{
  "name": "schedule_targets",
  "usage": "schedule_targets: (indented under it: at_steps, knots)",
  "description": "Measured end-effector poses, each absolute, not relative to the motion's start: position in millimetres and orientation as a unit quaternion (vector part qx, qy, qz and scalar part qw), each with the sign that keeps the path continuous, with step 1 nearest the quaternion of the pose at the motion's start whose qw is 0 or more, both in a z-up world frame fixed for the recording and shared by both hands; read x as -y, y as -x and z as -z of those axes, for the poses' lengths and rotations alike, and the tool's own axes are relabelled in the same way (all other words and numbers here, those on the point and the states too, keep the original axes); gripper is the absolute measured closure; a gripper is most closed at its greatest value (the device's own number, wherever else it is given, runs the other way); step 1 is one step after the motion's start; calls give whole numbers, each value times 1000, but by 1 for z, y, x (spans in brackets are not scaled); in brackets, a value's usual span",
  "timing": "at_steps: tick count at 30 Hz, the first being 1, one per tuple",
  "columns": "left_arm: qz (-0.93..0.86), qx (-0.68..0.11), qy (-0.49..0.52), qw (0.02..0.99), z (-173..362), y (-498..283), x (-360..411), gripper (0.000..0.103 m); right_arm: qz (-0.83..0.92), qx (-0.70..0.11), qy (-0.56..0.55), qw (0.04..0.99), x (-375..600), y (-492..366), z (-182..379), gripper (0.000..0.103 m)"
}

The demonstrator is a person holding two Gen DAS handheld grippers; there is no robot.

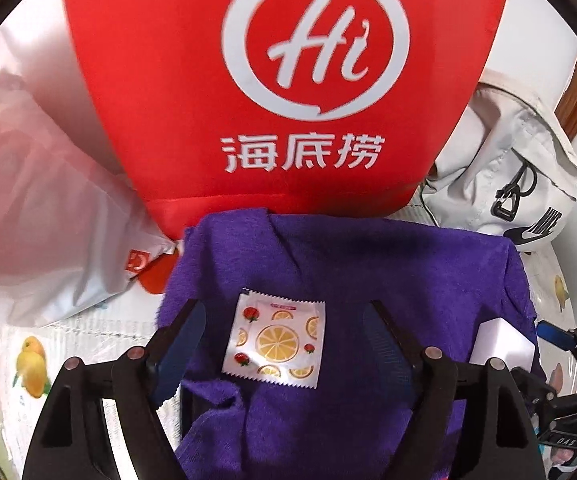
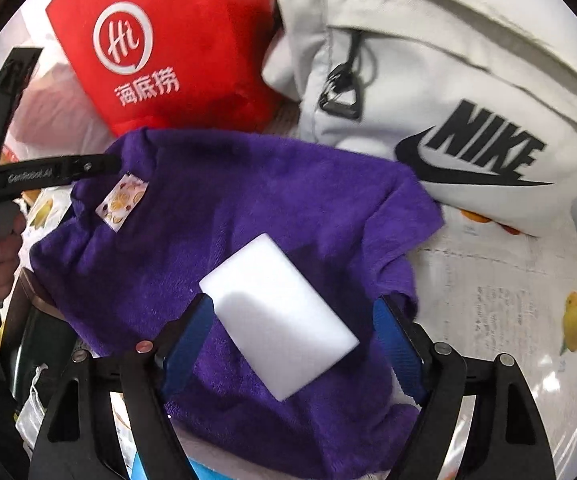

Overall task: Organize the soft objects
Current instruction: 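Open the left gripper onto the purple towel while the right gripper releases the sponge there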

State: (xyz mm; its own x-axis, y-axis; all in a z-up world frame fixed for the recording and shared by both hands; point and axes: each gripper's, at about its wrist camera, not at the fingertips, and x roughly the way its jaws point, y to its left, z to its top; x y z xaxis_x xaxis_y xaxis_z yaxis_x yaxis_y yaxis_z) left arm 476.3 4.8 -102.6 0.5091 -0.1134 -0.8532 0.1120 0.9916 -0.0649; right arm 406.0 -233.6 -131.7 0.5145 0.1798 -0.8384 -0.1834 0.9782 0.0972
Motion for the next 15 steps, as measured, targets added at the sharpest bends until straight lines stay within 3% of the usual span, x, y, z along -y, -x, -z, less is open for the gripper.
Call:
schedule_targets:
  at_steps: [10,15]
  knots:
    - [67,-429,-11,901,56,-413,-8,23,-76,-408,-31,909,245,-349,92,22]
    - [66,-400,-22,914,33,-365,-12,23,-77,-408,-15,909,242,-319,83,22]
